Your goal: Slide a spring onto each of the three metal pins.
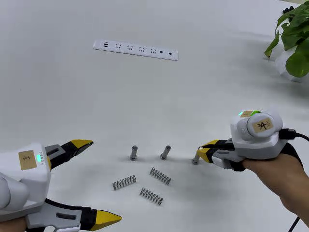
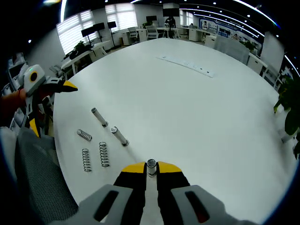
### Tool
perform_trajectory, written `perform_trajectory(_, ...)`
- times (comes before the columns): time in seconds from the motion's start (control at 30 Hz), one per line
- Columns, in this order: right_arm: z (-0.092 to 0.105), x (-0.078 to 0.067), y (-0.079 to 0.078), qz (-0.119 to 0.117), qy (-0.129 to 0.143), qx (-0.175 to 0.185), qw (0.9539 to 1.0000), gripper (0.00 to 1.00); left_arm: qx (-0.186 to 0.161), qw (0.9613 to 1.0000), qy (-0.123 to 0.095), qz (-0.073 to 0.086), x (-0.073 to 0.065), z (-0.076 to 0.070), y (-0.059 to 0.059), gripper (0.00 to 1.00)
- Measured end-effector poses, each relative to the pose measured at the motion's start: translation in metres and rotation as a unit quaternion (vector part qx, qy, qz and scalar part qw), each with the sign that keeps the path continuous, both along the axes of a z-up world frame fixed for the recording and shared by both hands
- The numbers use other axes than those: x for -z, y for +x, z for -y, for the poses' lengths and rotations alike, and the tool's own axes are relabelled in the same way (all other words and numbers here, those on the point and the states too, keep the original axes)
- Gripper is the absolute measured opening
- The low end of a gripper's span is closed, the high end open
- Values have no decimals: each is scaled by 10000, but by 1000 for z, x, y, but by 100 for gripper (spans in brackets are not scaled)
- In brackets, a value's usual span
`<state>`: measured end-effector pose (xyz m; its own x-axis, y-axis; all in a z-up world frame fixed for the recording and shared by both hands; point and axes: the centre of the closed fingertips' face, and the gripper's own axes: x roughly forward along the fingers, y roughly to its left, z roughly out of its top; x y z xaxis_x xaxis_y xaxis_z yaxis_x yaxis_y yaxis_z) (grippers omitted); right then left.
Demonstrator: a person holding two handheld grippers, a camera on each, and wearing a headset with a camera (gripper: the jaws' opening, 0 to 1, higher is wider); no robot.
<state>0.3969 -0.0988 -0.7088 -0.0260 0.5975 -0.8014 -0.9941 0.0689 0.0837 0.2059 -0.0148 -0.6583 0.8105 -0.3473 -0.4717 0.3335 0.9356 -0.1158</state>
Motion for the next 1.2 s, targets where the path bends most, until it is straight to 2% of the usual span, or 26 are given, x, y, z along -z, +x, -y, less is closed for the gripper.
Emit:
perform_trajectory(0.4,2,-1,2,13,27,3,10000,9,13,10000,25,12,-4,1,1,99)
perform_trajectory(1.2,2,0,-6,-7,36,-36,10000,10,-14,10000,7,41,-3,-1,0,99)
